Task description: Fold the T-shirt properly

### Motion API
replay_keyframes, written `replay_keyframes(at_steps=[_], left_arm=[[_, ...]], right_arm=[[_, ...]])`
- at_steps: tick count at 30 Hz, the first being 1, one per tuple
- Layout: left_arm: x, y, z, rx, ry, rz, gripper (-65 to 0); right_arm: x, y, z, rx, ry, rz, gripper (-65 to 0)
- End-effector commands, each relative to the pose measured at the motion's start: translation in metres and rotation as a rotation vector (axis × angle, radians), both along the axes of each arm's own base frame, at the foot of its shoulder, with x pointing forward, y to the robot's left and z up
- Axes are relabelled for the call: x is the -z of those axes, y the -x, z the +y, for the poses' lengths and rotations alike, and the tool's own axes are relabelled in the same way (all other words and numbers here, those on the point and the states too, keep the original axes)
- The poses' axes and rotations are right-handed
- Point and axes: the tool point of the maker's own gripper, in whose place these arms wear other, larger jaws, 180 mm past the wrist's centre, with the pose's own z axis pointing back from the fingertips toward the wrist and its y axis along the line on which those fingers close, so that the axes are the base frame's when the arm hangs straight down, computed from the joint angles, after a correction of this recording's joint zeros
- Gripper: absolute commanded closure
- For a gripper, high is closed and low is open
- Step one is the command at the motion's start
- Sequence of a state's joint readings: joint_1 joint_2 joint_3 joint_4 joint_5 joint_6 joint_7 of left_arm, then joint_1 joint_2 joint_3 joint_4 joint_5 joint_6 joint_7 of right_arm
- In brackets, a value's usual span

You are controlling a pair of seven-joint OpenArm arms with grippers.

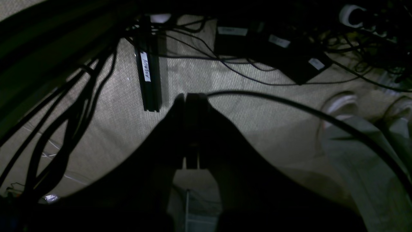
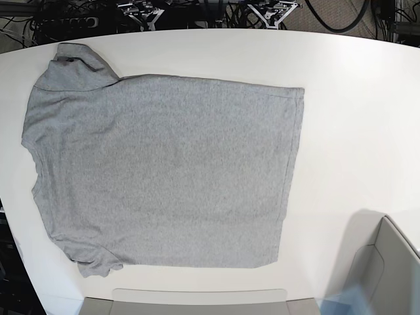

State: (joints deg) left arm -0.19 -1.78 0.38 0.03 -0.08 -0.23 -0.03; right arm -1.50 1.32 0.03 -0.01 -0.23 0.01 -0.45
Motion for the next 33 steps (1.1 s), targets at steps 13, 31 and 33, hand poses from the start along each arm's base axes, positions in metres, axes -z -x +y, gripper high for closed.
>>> replay_keyframes(at_steps=[13, 31, 33], left_arm=[[0.000, 0.001, 0.002, 0.001, -0.004, -0.002, -0.4], [-0.012, 0.002, 0.003, 0.023, -0.017, -0.279, -0.4], [-0.023, 0.011, 0.005, 0.044, -0.023, -0.381, -0.4]], right_arm=[[0.000, 0.003, -0.010, -0.002, 0.013, 0.006, -0.3], [-0.014, 0.021, -0.019, 0.026, 0.001, -0.310, -0.3], [-0.023, 0.029, -0.023, 0.028, 0.000, -0.390, -0.3]])
